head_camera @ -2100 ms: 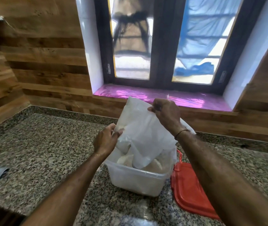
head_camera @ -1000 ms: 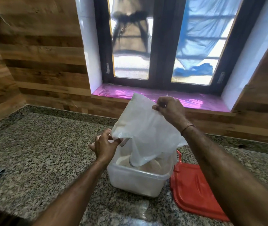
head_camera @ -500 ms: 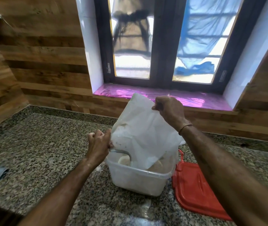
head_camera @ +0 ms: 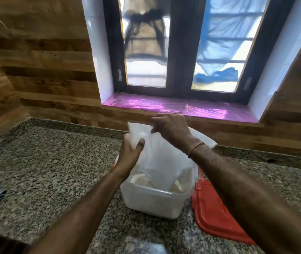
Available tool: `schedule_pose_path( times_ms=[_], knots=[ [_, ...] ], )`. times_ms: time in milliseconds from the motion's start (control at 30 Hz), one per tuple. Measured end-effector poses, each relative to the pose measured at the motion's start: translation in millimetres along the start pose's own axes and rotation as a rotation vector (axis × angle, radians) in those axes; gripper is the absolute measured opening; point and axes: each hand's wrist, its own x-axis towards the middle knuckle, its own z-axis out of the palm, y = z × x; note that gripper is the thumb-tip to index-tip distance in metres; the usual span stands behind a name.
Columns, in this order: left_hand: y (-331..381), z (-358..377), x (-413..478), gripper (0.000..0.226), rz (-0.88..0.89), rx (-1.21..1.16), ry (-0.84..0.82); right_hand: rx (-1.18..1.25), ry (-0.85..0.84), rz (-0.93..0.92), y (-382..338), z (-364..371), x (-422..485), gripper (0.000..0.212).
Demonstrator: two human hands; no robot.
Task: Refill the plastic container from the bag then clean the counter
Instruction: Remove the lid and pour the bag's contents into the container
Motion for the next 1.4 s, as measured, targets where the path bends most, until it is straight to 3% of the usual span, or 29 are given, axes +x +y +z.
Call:
schedule_pose_path(
  times_ms=[67,167,233,300,367,433,533,600,667,733,800,833,900,1000,1100,1167,1200,1300,1400],
  knots=[
    [7.4,-5.2,6.1,0.027,0.034,-0.098,0.125,0.028,0.013,0.016,2.3,-4.4,-1.6,0.015],
    [2.8,-23.6,16.1,0.005,-0.013,-0.332,0.094,0.160,-0.084,0.276,32.9,-16.2,-11.7,0.033],
    [-1.9,-35.1,18.5,0.007,-0.042,-0.422,0.072,0.266,-0.211,0.519,63.8,-24.6,-30.2,0.057],
    [-1.5,-42.0,17.5,0.028,-0.047,-0.454,0.051,0.551,-0.313,0.707,86.4,-38.0,-54.8,0.074],
    [-2.0,-44.2,18.0,0.036,-0.068,-0.499,0.051,0.894,-0.379,0.808,97.7,-44.7,-81.0,0.071],
    [-4.3,-43.5,20.4,0.016,-0.101,-0.539,0.086,1.098,-0.353,0.892,101.1,-38.7,-102.9,0.053],
    [-2.5,-37.9,21.8,0.018,-0.112,-0.489,0.142,1.213,-0.071,0.944,95.4,-20.1,-119.8,0.036],
    [-0.6,-36.6,23.7,0.012,-0.116,-0.506,0.208,1.239,0.164,0.949,94.6,-16.3,-115.0,0.018],
    [1.4,-36.6,25.6,0.014,-0.146,-0.512,0.271,1.274,0.238,0.922,94.4,-16.7,-111.0,0.013],
    [0.7,-36.4,26.5,0.014,-0.153,-0.512,0.310,1.257,0.069,0.912,92.2,-11.6,-115.0,0.034],
    [-1.3,-37.2,26.5,0.014,-0.152,-0.532,0.335,1.135,-0.196,0.911,83.0,-0.4,-124.8,0.041],
    [-2.3,-37.4,25.3,0.012,-0.156,-0.530,0.338,1.059,-0.233,0.913,80.1,6.8,-130.1,0.044],
    [-7.0,-39.1,23.8,0.013,-0.150,-0.517,0.366,0.997,-0.086,0.931,80.1,14.3,-128.1,0.044],
    [-9.0,-40.2,20.9,0.015,-0.089,-0.522,0.316,1.124,0.148,0.947,84.0,6.3,-112.2,0.005],
    [-4.7,-40.9,18.9,0.024,-0.073,-0.569,0.187,1.154,-0.030,0.977,80.0,6.0,-114.0,0.015],
    [-6.4,-43.2,21.2,0.029,-0.063,-0.572,0.196,0.912,-0.176,0.990,81.9,19.5,-127.6,0.018],
    [-8.2,-44.4,23.0,0.030,-0.055,-0.562,0.225,0.843,-0.172,0.996,84.1,24.0,-133.1,0.018],
    [-12.1,-42.6,23.0,0.027,-0.007,-0.496,0.278,1.003,0.031,1.029,87.1,24.5,-129.2,0.007],
    [-14.0,-40.8,13.0,0.045,-0.041,-0.293,0.087,1.153,0.176,1.038,83.0,16.7,-117.6,0.005]
  ],
)
